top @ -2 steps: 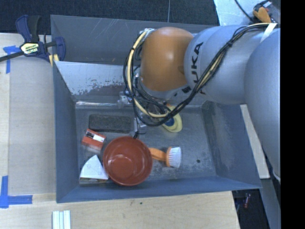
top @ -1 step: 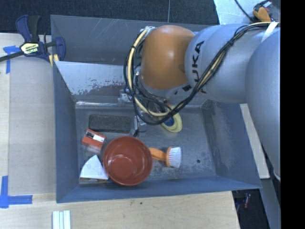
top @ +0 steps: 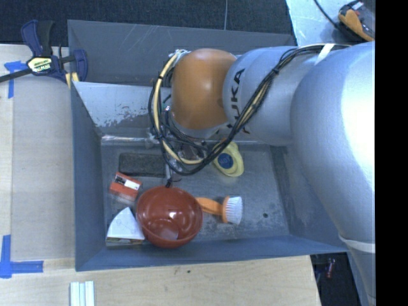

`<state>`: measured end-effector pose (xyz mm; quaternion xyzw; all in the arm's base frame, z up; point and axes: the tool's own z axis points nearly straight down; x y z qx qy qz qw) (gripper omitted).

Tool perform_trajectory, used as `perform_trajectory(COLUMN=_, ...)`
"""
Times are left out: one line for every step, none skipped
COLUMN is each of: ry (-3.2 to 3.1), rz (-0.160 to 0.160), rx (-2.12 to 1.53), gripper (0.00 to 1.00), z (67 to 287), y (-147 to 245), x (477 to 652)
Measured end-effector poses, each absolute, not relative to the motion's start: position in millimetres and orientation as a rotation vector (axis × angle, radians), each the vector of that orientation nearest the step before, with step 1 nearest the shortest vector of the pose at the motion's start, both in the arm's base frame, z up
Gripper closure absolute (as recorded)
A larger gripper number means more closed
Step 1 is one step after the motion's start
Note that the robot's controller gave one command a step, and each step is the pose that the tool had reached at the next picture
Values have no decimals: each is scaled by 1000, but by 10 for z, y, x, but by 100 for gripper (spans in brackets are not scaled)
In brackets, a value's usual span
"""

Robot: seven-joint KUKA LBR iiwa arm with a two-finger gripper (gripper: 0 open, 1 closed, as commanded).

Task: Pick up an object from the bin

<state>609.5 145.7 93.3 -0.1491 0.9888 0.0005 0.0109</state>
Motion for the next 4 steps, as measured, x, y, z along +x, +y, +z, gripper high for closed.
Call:
perform_trajectory(ry=3047, rz=-1, rx=-620, gripper=0, z=762, y=1655, x=6190)
perform_trajectory(ry=3059, rz=2, rx=-562, gripper=0, z=711, y=1703, x=6259)
perform_trajectory(ry=3029, rz=3, rx=-662, gripper=100, z=811, y=2009, x=6197)
perform_trajectory(ry=3030, rz=3, rx=-660, gripper=100, z=811, y=2006, x=6198)
